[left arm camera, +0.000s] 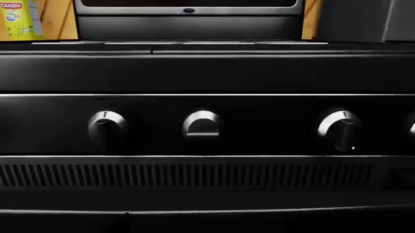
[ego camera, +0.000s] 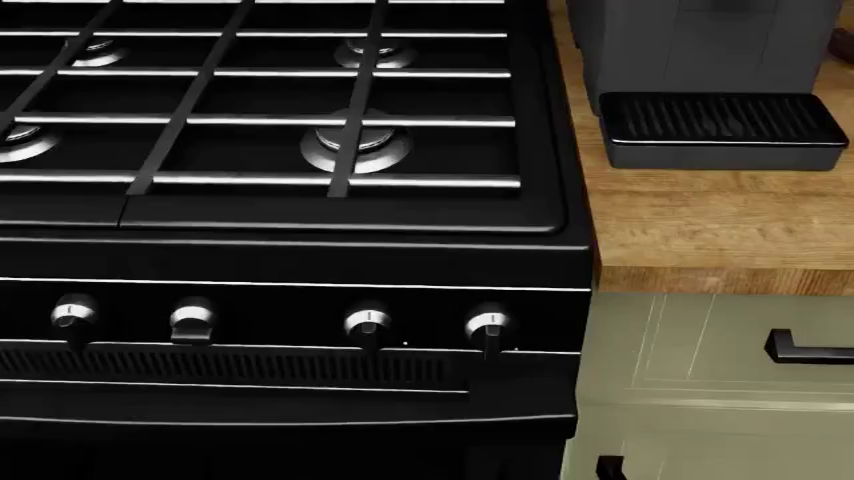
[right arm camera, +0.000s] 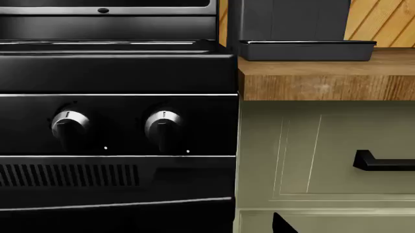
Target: Close the microwave door
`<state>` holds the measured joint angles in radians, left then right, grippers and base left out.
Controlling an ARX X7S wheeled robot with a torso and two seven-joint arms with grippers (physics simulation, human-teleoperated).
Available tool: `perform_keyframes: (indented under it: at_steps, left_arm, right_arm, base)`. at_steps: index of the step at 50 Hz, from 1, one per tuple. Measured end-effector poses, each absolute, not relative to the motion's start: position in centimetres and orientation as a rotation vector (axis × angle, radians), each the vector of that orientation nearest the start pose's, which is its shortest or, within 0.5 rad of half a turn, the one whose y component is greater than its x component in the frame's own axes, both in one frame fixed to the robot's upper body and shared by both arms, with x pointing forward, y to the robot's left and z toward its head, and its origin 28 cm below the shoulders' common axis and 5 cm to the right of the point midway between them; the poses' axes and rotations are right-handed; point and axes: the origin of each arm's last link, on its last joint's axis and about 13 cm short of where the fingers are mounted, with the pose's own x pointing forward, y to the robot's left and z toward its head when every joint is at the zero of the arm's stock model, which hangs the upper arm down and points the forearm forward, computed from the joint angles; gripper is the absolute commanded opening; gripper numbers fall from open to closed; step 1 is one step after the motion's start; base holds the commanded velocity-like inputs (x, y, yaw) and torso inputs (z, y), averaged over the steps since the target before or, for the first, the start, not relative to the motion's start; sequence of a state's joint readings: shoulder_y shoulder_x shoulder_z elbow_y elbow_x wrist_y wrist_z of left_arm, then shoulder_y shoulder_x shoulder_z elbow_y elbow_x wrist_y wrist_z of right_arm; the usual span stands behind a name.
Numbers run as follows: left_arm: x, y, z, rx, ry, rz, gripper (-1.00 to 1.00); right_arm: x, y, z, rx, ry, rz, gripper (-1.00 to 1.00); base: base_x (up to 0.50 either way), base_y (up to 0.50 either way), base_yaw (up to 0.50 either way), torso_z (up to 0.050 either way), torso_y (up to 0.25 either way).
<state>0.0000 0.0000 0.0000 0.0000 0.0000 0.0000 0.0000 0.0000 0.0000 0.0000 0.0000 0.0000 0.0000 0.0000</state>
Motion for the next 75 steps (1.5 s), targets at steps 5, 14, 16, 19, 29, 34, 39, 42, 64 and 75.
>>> perform_keyframes:
  at_steps: [5,14,16,19,29,34,39,42,64,75]
  left_arm:
    - [21.04,20.50,1.33,0.003,-0.008,-0.004,1.00]
    - [20.98,20.40,1.44,0.009,-0.041,-0.015,1.00]
    - [20.97,20.37,1.47,0.013,-0.049,-0.017,1.00]
    - [20.95,20.33,1.53,0.019,-0.061,-0.020,1.00]
    - [20.94,20.16,1.62,0.035,-0.083,-0.031,1.00]
    - [20.92,20.17,1.66,0.042,-0.089,-0.033,1.00]
    - [20.87,20.16,1.68,0.046,-0.093,-0.034,1.00]
    - [20.84,20.16,1.69,0.048,-0.095,-0.034,1.00]
    - [20.80,20.18,1.67,0.059,-0.098,-0.030,1.00]
    - [20.80,20.18,1.69,0.061,-0.098,-0.028,1.00]
  right_arm:
    - [21.03,-9.64,1.27,0.000,0.001,0.002,1.00]
    - [20.97,-9.51,1.21,-0.015,-0.007,0.017,1.00]
    - [20.99,-9.48,1.19,-0.018,-0.009,0.019,1.00]
    - [21.01,-9.48,1.20,-0.019,-0.012,0.021,1.00]
    - [20.97,-9.50,1.29,-0.048,-0.041,0.025,1.00]
    - [20.89,-9.41,1.30,-0.062,-0.051,0.032,1.00]
    - [20.81,-9.36,1.31,-0.070,-0.058,0.037,1.00]
    - [20.79,-9.33,1.30,-0.073,-0.061,0.039,1.00]
    - [20.71,-9.25,1.27,-0.088,-0.071,0.046,1.00]
    - [20.70,-9.21,1.26,-0.094,-0.072,0.046,1.00]
  base:
    - [0.00,0.00,0.00,0.000,0.000]
    - [0.00,0.00,0.00,0.000,0.000]
    - [0.00,0.00,0.00,0.000,0.000]
    - [0.00,0.00,0.00,0.000,0.000]
    - [0.00,0.36,0.00,0.000,0.000]
    - [0.00,0.50,0.00,0.000,0.000]
    - [0.00,0.50,0.00,0.000,0.000]
    - [0.00,0.50,0.00,0.000,0.000]
    - [0.00,0.50,0.00,0.000,0.000]
    - [0.00,0.50,0.00,0.000,0.000]
